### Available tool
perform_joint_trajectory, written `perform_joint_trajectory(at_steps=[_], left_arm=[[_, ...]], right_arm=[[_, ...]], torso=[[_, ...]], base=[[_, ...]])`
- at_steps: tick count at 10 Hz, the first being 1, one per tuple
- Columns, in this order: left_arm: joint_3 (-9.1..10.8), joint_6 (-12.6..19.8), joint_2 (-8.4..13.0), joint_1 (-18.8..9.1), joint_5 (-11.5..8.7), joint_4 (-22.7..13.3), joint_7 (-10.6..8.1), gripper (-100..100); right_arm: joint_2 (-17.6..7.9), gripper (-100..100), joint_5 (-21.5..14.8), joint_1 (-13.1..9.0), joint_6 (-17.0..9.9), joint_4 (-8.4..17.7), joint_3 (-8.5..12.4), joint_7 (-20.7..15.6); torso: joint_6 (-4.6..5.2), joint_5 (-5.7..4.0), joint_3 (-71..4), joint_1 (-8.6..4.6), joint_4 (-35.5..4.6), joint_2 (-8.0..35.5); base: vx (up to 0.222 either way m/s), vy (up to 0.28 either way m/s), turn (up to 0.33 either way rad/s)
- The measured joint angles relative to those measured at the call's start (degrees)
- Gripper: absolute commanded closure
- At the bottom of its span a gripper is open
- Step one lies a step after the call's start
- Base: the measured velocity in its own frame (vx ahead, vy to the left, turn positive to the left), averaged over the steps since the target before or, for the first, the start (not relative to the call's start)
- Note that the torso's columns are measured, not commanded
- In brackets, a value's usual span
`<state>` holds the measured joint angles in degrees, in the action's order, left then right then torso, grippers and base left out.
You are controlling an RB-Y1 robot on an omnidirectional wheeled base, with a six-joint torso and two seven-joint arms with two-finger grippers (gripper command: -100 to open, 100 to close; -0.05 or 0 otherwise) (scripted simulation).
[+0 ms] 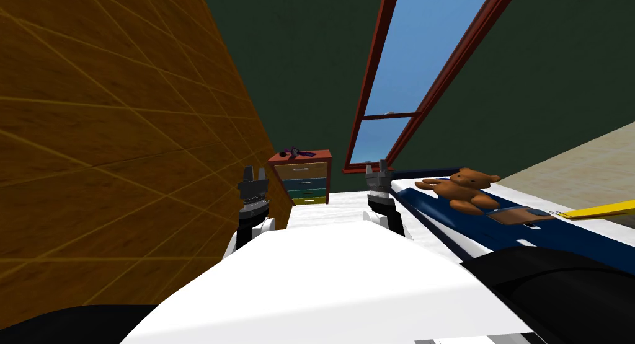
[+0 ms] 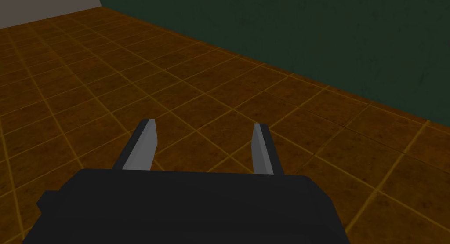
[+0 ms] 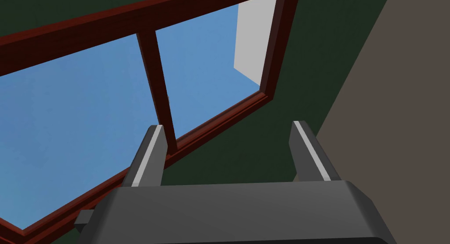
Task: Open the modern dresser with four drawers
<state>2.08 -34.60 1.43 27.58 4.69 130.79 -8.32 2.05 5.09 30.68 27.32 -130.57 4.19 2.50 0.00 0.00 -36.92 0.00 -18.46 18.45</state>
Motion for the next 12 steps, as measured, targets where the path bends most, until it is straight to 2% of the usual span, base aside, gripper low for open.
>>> perform_joint_trajectory(at_steps=[4,5,6,9,12], left_arm=[[0.00,0.00,0.00,0.00,0.00,0.00,0.00,0],[0.00,0.00,0.00,0.00,0.00,0.00,0.00,-100],[-0.01,0.27,0.87,-0.01,0.02,-0.04,-0.02,-100],[-0.14,3.20,4.30,-0.16,0.21,0.08,-0.21,-100],[-0.34,6.52,5.51,-0.52,0.48,-0.30,-0.32,-100]], right_arm=[[0.00,0,0.00,0.00,0.00,0.00,0.00,0.00],[0.00,0,0.00,0.00,0.00,-0.01,0.00,0.00],[0.00,0,0.00,0.00,0.00,0.02,0.00,0.00],[0.00,0,0.00,0.01,0.00,0.02,0.00,0.00],[0.00,0,0.00,0.01,0.00,0.02,0.00,0.00]], torso=[[0.00,0.00,-33.81,0.00,-16.92,16.93],[0.00,0.00,-42.27,0.00,-21.14,21.16],[0.00,0.01,-46.23,0.01,-23.03,23.06],[0.00,0.01,-47.71,0.01,-23.78,23.71],[0.00,0.00,-47.63,-0.01,-23.84,23.86]], base=[[0.000,0.000,0.000],[0.016,0.000,-0.017],[0.023,0.003,-0.020],[0.053,0.008,-0.037],[0.055,0.006,-0.037]])
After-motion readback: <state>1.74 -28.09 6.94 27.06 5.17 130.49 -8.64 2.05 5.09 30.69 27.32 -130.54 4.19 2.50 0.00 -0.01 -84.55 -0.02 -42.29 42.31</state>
